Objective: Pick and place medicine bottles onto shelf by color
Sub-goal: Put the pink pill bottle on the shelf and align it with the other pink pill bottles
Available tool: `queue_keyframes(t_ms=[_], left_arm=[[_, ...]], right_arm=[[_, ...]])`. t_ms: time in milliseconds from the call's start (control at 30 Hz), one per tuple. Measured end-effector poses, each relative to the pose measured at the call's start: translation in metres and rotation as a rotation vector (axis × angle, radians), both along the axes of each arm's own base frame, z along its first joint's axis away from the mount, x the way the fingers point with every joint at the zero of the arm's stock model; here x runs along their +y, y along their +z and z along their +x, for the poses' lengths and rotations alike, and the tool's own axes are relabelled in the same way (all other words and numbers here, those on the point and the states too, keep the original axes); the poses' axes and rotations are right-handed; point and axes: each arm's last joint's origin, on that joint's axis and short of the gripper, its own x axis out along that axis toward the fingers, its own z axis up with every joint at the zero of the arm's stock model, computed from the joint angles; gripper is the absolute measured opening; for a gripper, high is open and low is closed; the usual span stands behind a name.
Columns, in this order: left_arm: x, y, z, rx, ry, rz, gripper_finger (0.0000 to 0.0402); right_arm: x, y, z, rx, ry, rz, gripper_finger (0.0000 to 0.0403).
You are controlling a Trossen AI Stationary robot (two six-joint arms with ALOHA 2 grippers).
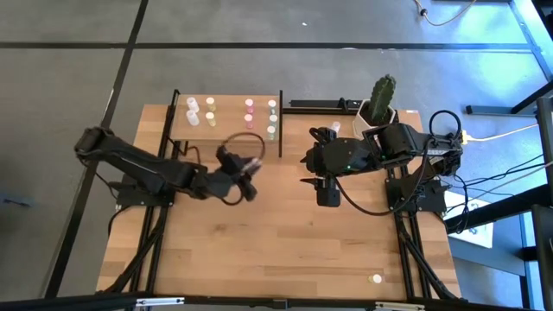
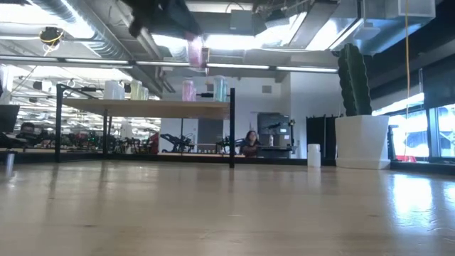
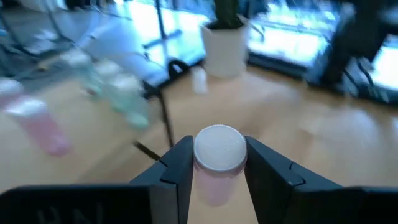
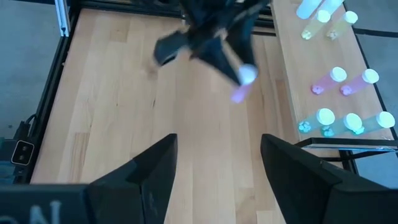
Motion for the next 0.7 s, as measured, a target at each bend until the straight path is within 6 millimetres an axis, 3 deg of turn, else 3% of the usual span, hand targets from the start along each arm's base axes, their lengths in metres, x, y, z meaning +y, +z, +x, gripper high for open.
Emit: queue_keyframes(t_ms=[267, 700], left_arm=[[0.032, 0.023, -0.015, -0.089, 0.160, 0.011, 0.0115], [0.087, 0.007, -0.022, 0.007, 0.313, -0.138, 0.0114]], right_arm=[[0.000, 0.000, 0.000, -0.005, -0.002, 0.003, 0.0233], [0.000, 0.000, 0.000, -0.006, 0.000, 0.002, 0.0233]])
